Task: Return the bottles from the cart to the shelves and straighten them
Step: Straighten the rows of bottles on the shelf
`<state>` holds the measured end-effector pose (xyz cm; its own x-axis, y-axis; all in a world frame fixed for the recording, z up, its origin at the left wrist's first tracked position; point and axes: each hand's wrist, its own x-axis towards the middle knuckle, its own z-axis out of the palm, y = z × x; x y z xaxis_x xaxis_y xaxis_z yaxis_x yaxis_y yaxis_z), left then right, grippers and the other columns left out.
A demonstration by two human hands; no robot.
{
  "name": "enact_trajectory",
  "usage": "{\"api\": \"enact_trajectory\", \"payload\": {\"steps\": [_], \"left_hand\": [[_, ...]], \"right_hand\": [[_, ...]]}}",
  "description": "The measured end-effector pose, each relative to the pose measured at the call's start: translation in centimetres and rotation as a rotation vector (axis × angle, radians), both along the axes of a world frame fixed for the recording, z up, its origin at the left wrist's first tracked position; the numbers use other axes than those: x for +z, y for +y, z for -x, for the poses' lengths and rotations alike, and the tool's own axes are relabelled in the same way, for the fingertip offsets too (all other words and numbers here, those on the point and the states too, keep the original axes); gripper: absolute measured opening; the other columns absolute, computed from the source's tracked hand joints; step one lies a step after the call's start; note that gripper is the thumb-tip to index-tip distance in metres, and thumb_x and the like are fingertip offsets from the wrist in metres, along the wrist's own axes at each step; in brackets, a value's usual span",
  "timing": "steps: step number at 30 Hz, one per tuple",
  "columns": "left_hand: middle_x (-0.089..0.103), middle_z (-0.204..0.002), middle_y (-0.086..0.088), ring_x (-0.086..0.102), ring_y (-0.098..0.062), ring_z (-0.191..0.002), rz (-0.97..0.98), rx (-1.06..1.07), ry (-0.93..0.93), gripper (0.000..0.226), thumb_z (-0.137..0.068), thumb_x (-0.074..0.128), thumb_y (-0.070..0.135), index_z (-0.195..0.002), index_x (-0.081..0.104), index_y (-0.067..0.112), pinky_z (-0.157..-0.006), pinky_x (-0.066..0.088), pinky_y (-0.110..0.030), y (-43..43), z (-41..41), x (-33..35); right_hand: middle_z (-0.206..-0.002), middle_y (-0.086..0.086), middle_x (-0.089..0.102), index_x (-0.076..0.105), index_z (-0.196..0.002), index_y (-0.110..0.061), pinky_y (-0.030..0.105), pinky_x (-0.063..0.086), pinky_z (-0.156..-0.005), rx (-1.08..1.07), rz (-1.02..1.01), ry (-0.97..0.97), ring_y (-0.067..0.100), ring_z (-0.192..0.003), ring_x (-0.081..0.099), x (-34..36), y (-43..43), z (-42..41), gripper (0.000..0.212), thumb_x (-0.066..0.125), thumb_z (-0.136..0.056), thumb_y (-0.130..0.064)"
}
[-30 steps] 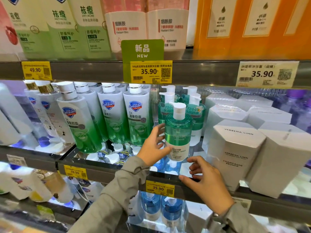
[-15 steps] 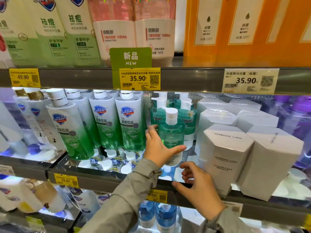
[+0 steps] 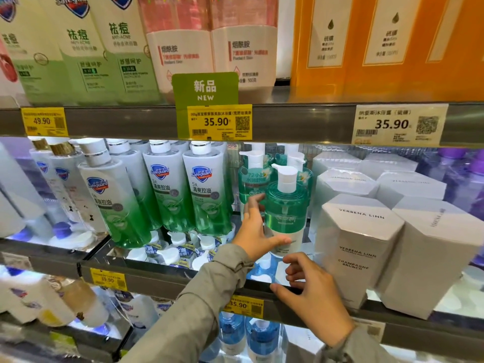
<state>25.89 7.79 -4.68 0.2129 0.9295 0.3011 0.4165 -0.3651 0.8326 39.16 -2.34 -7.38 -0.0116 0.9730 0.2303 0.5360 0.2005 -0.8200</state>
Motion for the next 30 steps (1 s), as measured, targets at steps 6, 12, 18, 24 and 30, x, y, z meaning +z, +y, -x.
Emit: {"api": "enact_trajectory", "payload": {"steps": [6,12,18,24,30], "left_hand": [[0.03,-0.129,0.001,0.036,-0.013,-0.123,0.008,-0.021,-0.05,0.092,-0.061,0.088,0.02,-0.121,0.021,0.041,-0.105,0.042,-0.043,-0.3,-1.0,-0.1],[0.032,-0.132,-0.004,0.04,-0.019,-0.125,0.023,-0.037,-0.066,0.094,-0.063,0.087,0.016,-0.129,0.022,0.035,-0.105,0.042,-0.042,-0.8,-2.0,0.0],[0.043,-0.126,-0.006,0.058,-0.018,-0.103,0.118,-0.088,0.008,0.065,-0.075,0.077,0.007,-0.127,0.042,0.025,-0.085,0.053,-0.026,-2.3,1.2,0.8],[0.049,-0.102,-0.005,0.055,-0.02,-0.084,0.034,0.078,0.187,0.04,-0.078,0.074,0.003,-0.114,0.056,0.005,-0.069,0.049,-0.01,-4.1,4.9,1.3],[0.052,-0.099,-0.005,0.055,-0.021,-0.08,0.056,0.227,0.223,0.038,-0.079,0.074,0.007,-0.112,0.057,0.006,-0.072,0.051,-0.02,-7.0,7.1,1.4]], "right_hand": [[-0.087,-0.006,0.056,0.054,-0.099,-0.028,0.024,0.052,-0.077,-0.002,-0.028,0.013,0.01,-0.082,0.056,-0.3,0.0,0.1,0.04,0.082,-0.071,-0.022],[-0.086,-0.005,0.056,0.055,-0.1,-0.023,0.026,0.051,-0.078,0.024,-0.024,-0.005,0.013,-0.082,0.056,-0.1,-0.1,0.0,0.038,0.08,-0.073,-0.021],[-0.087,-0.004,0.055,0.054,-0.102,-0.024,0.028,0.052,-0.078,0.058,-0.022,-0.001,0.013,-0.082,0.056,0.3,0.2,-0.1,0.036,0.079,-0.075,-0.023],[-0.088,0.0,0.055,0.054,-0.105,-0.02,0.037,0.051,-0.081,0.129,-0.048,0.049,0.021,-0.086,0.056,2.0,1.4,0.7,0.03,0.073,-0.082,-0.019],[-0.089,0.002,0.054,0.052,-0.104,-0.017,0.033,0.05,-0.08,0.223,-0.083,0.062,0.022,-0.088,0.055,3.2,2.5,1.5,0.027,0.071,-0.084,-0.018]]}}
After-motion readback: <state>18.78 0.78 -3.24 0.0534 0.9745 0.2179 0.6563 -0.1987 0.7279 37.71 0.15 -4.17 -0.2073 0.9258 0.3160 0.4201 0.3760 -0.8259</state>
